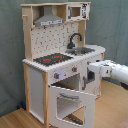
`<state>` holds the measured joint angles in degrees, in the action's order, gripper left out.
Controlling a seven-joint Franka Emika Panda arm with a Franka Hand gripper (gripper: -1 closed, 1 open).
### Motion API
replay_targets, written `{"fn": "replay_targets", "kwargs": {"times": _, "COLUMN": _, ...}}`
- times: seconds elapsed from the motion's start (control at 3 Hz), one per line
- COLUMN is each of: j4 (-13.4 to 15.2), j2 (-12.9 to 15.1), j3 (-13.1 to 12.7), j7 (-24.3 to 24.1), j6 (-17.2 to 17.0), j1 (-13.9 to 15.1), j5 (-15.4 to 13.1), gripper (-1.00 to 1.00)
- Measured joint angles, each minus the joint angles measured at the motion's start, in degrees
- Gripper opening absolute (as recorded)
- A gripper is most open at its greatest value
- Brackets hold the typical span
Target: Play with the kitchen
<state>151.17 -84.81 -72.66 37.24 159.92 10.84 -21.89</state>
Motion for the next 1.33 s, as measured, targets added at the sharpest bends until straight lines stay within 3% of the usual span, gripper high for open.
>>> {"fn": "replay_targets", "kwargs": {"times": 0.33, "j4": 5.3, "j2": 0.0, "j3": 1.6, "j7": 1.1, "j6": 3.5, "j1": 0.3, "j5": 0.0, "gripper": 1.00}}
{"fn": "replay_targets", "kwargs": {"times": 0.67, "j4": 9.5, "j2": 0.0, "j3": 0.6, "j7": 1.1, "j6": 7.6, "j1": 2.4, "j5": 0.0, "gripper": 1.00}}
{"fn": "replay_targets", "kwargs": {"times": 1.33, "j4": 7.0, "j2": 0.4, "j3": -3.5, "j7": 0.6, "j6": 13.5, "j1": 11.9, "j5": 0.1, "gripper": 1.00}}
